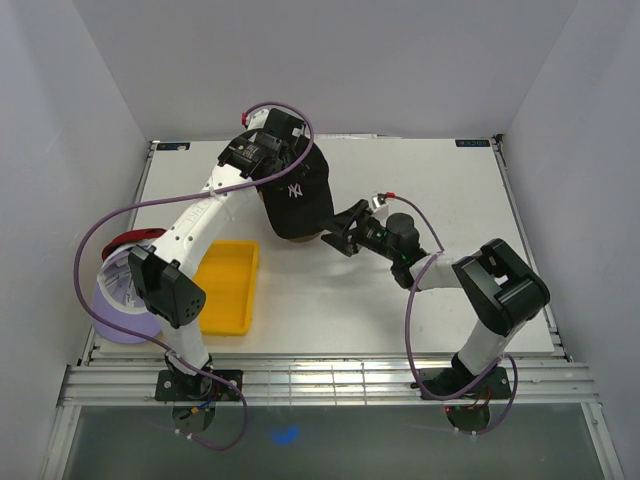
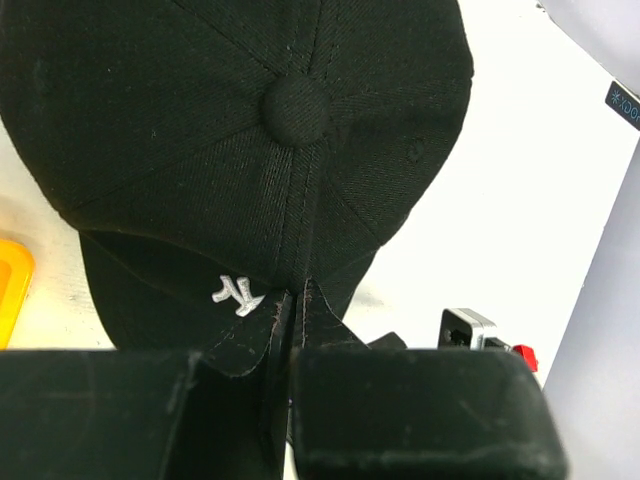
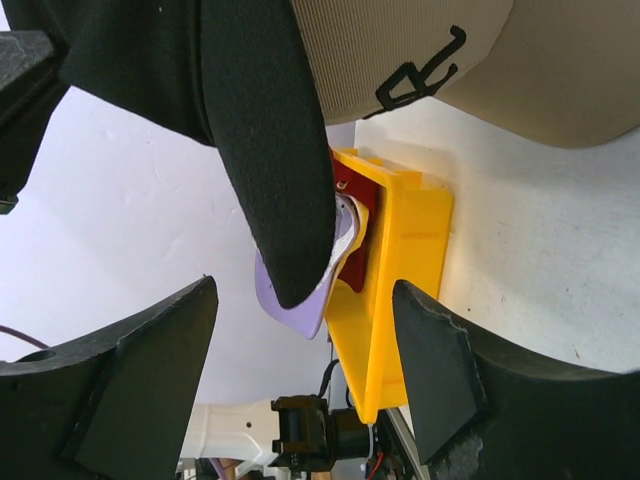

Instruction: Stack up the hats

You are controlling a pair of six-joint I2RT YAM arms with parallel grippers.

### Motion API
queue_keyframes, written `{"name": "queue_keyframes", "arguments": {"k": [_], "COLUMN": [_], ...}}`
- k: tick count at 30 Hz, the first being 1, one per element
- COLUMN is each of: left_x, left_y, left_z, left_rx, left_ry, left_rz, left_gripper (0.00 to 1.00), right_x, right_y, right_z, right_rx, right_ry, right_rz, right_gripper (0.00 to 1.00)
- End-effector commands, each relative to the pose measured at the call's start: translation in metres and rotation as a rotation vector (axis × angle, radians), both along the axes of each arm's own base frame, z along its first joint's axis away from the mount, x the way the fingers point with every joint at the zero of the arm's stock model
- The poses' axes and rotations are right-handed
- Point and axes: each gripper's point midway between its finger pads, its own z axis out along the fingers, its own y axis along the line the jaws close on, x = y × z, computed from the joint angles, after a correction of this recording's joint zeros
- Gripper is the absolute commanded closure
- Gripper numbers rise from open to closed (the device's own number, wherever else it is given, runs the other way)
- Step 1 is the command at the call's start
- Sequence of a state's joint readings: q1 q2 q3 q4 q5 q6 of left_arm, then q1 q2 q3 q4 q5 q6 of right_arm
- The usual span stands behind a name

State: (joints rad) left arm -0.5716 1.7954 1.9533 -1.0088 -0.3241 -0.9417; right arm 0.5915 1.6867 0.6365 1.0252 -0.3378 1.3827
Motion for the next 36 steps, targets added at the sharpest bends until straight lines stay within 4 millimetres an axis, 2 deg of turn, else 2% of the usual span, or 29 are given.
{"name": "queue_keyframes", "arguments": {"k": [1,5,11,22,32,36], "left_x": [0.001,0.000,-0.004,-0.010,-0.013,-0.012], "left_y": [-0.005,-0.005,-0.001,0.002,0.006,0.006], "left_z": [0.025,0.023,0.024,0.015,0.011,0.020], "left_rx": [-0.044,-0.038,-0.033,-0.014,0.000,0.001], "left_ry": [-0.057,-0.052,-0.052,-0.035,-0.041,-0.068], "left_rz": [-0.013,-0.015,-0.013,-0.022,-0.032,-0.043], "left_gripper": [0.87,0.87,0.87,0.86,0.85,0.82], "right_x": [0.015,0.023,0.031,0.036,0.037,0.040], "right_y": [0.006,0.011,0.014,0.012,0.004,-0.004], "right_z": [0.033,0.036,0.035,0.021,-0.001,-0.006], "right_rx": [0.072,0.085,0.097,0.086,0.067,0.097], "right_ry": [-0.094,-0.091,-0.074,-0.016,0.048,0.083], "right_rz": [-0.040,-0.046,-0.059,-0.068,-0.086,-0.103], "right_gripper": [0.24,0.27,0.36,0.60,0.70,0.71]}}
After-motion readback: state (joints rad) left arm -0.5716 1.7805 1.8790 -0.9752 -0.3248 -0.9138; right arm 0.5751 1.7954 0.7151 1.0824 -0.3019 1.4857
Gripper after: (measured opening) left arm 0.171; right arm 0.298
